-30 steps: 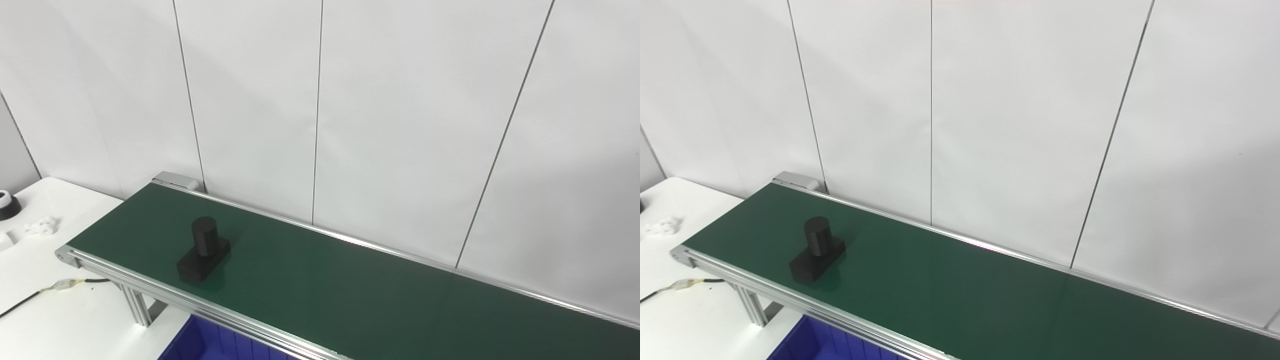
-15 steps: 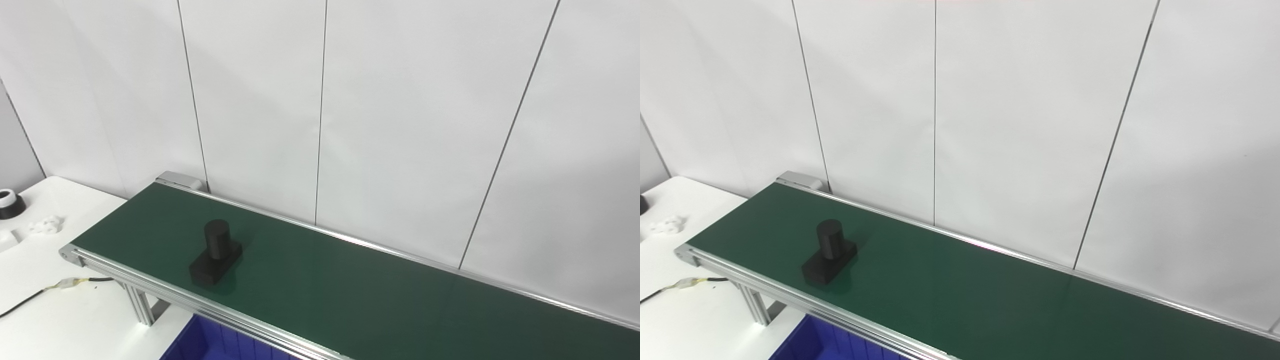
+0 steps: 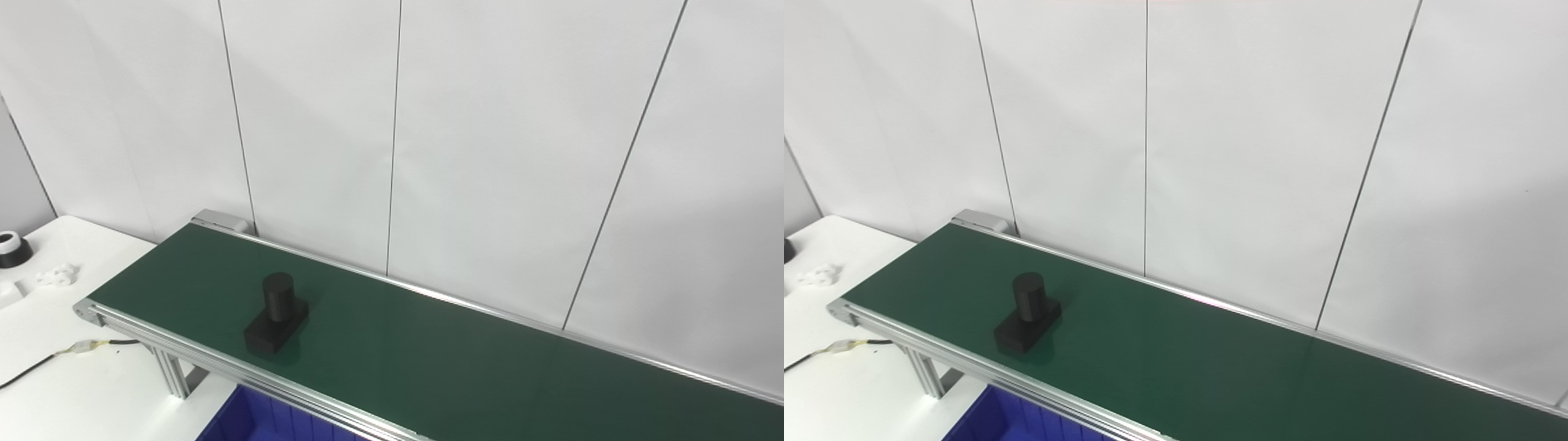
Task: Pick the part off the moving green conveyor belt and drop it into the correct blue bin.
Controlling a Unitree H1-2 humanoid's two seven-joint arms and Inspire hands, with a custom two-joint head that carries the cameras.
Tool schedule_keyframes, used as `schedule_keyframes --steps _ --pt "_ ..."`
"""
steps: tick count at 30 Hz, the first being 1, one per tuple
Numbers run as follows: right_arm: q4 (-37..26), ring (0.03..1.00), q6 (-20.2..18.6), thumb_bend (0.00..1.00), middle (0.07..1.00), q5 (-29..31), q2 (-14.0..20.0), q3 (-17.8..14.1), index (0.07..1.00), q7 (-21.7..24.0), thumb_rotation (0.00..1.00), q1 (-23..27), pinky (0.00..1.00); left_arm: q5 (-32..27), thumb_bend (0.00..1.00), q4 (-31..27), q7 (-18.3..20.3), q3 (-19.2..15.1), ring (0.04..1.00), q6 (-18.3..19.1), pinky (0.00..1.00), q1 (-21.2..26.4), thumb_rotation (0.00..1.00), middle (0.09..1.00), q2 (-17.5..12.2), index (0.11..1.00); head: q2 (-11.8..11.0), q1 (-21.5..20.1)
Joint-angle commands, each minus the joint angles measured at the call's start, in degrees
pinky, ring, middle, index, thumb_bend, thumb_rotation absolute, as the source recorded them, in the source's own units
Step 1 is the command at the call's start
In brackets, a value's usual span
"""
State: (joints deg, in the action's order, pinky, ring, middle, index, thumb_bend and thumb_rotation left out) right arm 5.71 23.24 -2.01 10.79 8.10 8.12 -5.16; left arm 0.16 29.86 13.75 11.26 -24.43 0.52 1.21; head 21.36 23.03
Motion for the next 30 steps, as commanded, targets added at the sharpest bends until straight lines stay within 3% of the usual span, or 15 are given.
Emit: schedule_keyframes --steps 1,6,15,21,30 --pt "-4.3 0.739 -0.2 0.69 0.791 -0.4 0.1 -0.5 0.856 0.2 0.58 0.7 0.65 -0.8 1.00 -1.4 0.9 0.4 0.776 -2.1 0.76 0.8 0.09 0.803 0.9 0.799 0.0 0.0" --pt "-10.8 0.738 -4.4 0.65 0.794 -0.6 0.3 -1.0 0.865 0.5 0.57 2.1 0.67 -1.1 1.00 -1.1 0.9 0.3 0.772 -2.2 0.77 1.0 0.09 0.805 1.1 0.799 0.0 -0.3" --pt "-16.3 0.742 -9.1 0.68 0.810 -1.2 -0.1 -1.0 0.862 1.6 0.57 6.5 0.65 -0.4 1.00 -0.1 0.4 0.2 0.773 -2.4 0.76 1.7 0.08 0.804 1.1 0.804 -0.1 -1.3" --pt "-16.0 0.750 -12.1 0.63 0.796 -4.5 -1.0 0.0 0.861 1.6 0.58 11.0 0.66 0.0 1.00 0.3 -0.1 0.1 0.759 -2.4 0.74 2.1 0.09 0.797 0.9 0.798 0.1 -3.0" --pt "-13.9 0.768 -14.9 0.62 0.800 -7.7 -3.0 2.0 0.846 2.2 0.48 16.7 0.68 -1.0 1.00 0.4 1.1 -0.2 0.766 -2.3 0.74 2.3 0.11 0.804 0.3 0.807 0.4 -5.7"
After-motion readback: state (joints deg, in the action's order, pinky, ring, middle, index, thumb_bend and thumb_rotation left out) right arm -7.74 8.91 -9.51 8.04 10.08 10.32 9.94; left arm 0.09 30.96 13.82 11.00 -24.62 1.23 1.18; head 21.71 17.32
